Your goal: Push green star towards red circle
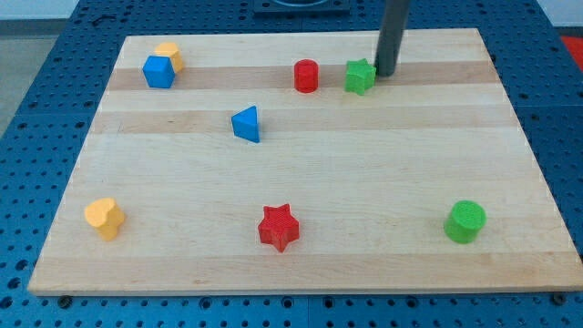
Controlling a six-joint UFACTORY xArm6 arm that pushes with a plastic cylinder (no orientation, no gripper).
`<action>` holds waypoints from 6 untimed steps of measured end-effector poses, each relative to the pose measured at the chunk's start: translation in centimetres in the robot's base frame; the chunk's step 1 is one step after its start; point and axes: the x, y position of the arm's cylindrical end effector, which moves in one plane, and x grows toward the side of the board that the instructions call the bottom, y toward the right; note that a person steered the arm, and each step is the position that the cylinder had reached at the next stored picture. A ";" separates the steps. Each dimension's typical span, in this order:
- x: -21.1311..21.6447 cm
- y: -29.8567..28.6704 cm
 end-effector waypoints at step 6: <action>1.1 -4.4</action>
